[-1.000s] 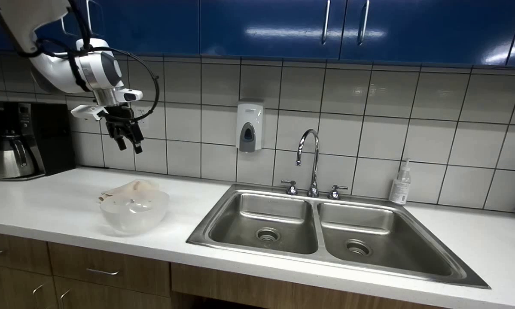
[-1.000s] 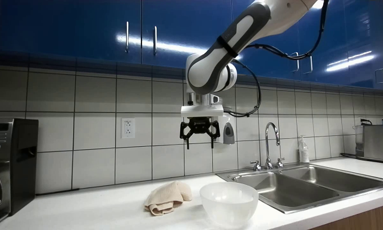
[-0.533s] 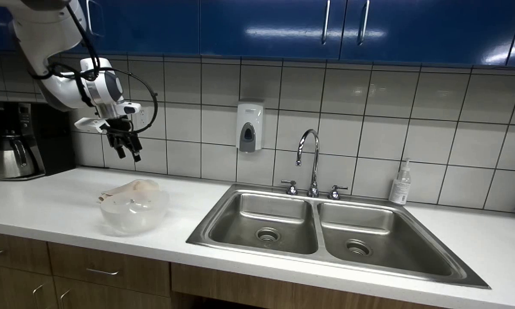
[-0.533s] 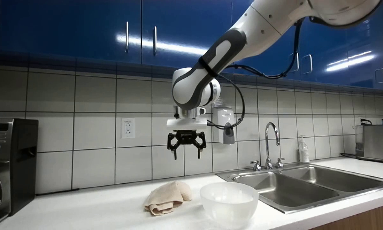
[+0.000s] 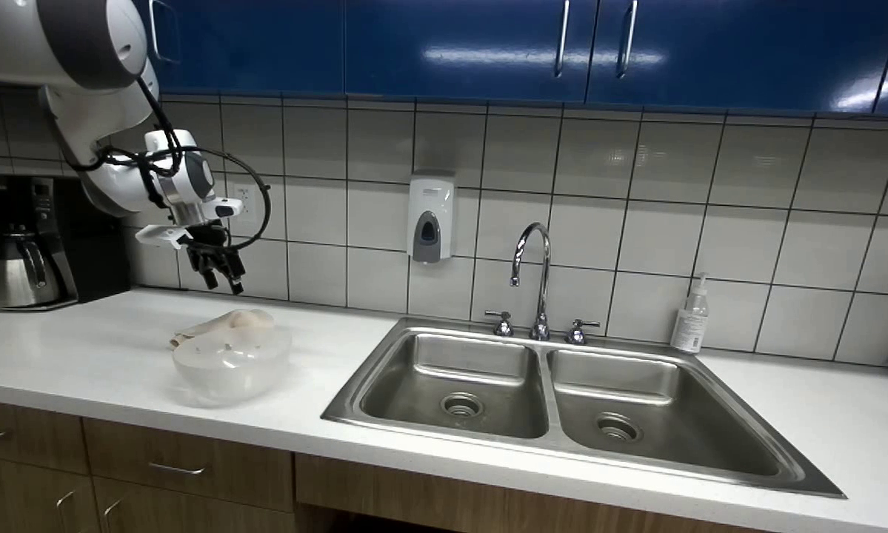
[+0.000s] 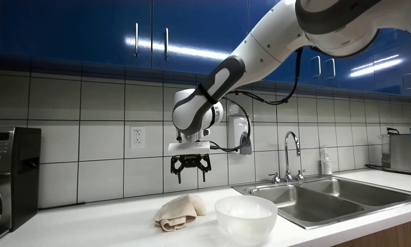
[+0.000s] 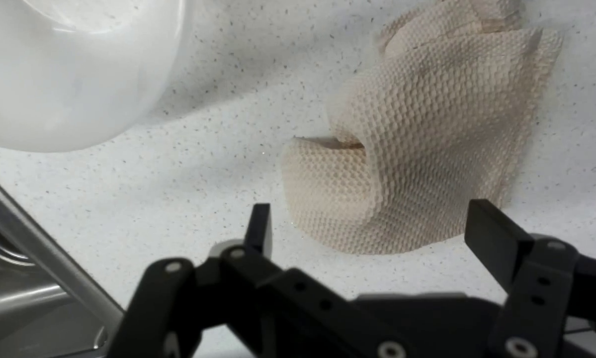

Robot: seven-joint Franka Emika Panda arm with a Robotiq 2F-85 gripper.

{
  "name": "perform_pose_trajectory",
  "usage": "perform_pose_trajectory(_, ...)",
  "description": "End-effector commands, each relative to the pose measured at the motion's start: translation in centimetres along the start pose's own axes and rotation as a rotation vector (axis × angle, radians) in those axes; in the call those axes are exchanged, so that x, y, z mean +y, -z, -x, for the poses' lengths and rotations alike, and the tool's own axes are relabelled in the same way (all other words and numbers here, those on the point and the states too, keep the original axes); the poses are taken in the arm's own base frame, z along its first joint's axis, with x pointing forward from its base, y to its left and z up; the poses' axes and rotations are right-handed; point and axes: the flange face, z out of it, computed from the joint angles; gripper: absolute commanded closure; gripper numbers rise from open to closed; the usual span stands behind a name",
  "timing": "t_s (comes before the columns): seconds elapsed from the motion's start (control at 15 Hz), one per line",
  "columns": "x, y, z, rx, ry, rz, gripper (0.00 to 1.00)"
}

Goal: Put the white cloth inside the plastic bowl

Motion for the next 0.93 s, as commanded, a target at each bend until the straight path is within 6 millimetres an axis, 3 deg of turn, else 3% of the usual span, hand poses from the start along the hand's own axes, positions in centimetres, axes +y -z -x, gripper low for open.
perform_pose_trajectory(0.0,-1.4,-1.0,-1.1,-0.017,-0.006,0.031,0.00)
perform_pose_trajectory(0.87,-3.2,-6.2,-1.2,-0.072,-0.028,0.053,0.00)
